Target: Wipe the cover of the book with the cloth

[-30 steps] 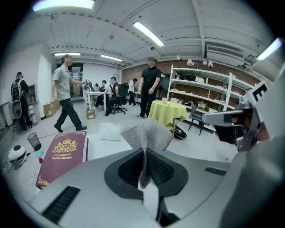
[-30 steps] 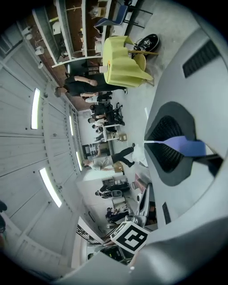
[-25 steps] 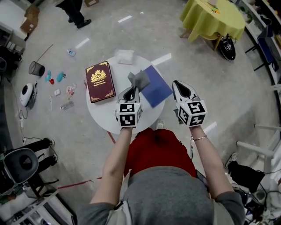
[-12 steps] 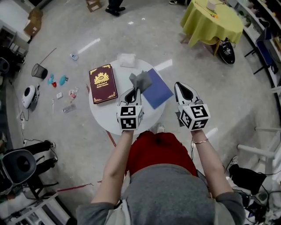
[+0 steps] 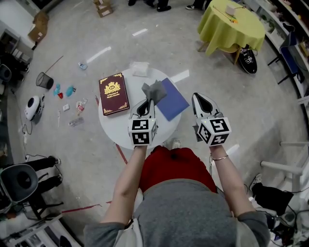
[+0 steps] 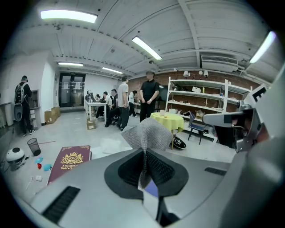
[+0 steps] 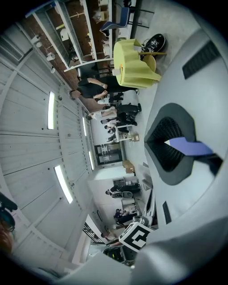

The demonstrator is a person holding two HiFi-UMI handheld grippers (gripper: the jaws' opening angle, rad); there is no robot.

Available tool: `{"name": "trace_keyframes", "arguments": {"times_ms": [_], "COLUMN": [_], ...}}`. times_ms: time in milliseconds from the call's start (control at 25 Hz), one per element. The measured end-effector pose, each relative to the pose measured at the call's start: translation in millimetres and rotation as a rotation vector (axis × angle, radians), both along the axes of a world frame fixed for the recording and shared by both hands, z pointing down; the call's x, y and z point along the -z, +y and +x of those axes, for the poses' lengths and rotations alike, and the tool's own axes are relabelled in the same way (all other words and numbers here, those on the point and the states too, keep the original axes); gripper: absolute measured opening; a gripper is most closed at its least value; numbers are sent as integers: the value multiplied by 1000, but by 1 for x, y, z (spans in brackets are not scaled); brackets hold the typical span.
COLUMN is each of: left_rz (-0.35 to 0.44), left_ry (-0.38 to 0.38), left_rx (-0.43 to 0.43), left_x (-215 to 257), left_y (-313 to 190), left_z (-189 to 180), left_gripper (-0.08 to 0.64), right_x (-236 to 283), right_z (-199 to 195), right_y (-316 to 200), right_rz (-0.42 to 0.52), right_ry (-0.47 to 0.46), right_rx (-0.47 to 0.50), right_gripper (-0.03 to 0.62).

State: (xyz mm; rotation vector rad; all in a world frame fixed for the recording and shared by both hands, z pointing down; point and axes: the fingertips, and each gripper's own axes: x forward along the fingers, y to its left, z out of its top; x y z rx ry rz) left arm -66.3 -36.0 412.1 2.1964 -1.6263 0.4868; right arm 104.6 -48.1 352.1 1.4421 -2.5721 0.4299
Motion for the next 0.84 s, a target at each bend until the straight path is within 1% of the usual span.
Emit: {"name": "trace_keyframes", "arguments": {"times_ms": [560,840], "left_rz": [46,80], "left_ry": [2,-6], "left_rx": [11,8], "left_x": [18,34], "left_y": [5,3], "left_z": [0,0], "left_gripper": [25,25], "right_x": [13,15], "right_z": [2,2], "right_y": [7,7], "right_rz": [51,48], "right_ry": [0,-13], "right_rx": [7,10], "right_gripper": [28,28]}}
